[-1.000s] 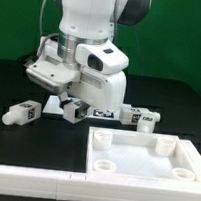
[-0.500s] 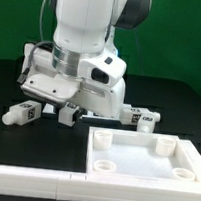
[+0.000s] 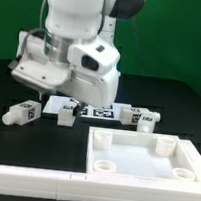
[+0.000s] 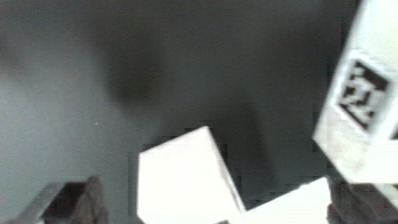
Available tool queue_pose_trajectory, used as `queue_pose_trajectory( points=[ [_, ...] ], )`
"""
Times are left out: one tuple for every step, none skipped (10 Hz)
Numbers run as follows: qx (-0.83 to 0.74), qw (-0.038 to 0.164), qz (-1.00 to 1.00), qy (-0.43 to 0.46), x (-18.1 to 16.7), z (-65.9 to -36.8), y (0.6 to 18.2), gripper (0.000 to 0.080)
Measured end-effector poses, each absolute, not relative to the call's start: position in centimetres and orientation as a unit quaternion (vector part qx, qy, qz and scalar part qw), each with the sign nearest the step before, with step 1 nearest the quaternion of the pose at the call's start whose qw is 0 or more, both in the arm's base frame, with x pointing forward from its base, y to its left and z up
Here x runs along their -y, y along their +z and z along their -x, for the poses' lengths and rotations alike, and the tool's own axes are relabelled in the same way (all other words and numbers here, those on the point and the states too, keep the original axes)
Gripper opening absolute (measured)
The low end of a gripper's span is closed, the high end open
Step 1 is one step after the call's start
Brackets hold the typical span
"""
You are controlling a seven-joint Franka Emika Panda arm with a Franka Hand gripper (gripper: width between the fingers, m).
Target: Assemble square table
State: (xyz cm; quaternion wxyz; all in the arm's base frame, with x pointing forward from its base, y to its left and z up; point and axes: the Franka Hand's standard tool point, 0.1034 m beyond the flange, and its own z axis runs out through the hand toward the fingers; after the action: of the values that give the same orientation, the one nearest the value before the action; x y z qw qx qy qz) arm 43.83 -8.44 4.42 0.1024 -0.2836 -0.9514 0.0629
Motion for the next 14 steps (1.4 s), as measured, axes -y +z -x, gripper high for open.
queue_pose_trajectory(
  points=[
    [0.931, 0.090, 0.348, 0.069, 8.8, -43.9, 5.2, 0.0644],
    [0.899, 0.075, 0.425, 0.074, 8.8, -44.1, 5.6, 0.0644],
    [0.850, 0.058, 0.518, 0.080, 8.1, -44.4, 6.1, 0.0648],
    [0.798, 0.040, 0.596, 0.082, 6.5, -45.3, 6.5, 0.0649],
    [0.755, 0.030, 0.649, 0.083, 5.5, -45.9, 6.5, 0.0649],
    [0.725, 0.025, 0.684, 0.084, 5.0, -46.2, 6.5, 0.0649],
    [0.701, 0.023, 0.708, 0.085, 5.1, -46.1, 6.4, 0.0649],
    [0.679, 0.021, 0.728, 0.086, 5.1, -46.1, 6.4, 0.0649],
    [0.657, 0.018, 0.749, 0.086, 5.0, -46.1, 6.4, 0.0649],
    [0.629, 0.015, 0.773, 0.087, 5.0, -46.1, 6.4, 0.0649],
    [0.619, 0.014, 0.781, 0.087, 5.0, -46.1, 6.4, 0.0649],
    [0.581, 0.006, 0.810, 0.083, 5.3, -46.8, 6.7, 0.0649],
    [0.515, -0.009, 0.855, 0.067, 5.5, -47.7, 7.1, 0.0649],
    [0.399, -0.022, 0.915, 0.051, 5.2, -47.5, 6.9, 0.0649]
  ],
)
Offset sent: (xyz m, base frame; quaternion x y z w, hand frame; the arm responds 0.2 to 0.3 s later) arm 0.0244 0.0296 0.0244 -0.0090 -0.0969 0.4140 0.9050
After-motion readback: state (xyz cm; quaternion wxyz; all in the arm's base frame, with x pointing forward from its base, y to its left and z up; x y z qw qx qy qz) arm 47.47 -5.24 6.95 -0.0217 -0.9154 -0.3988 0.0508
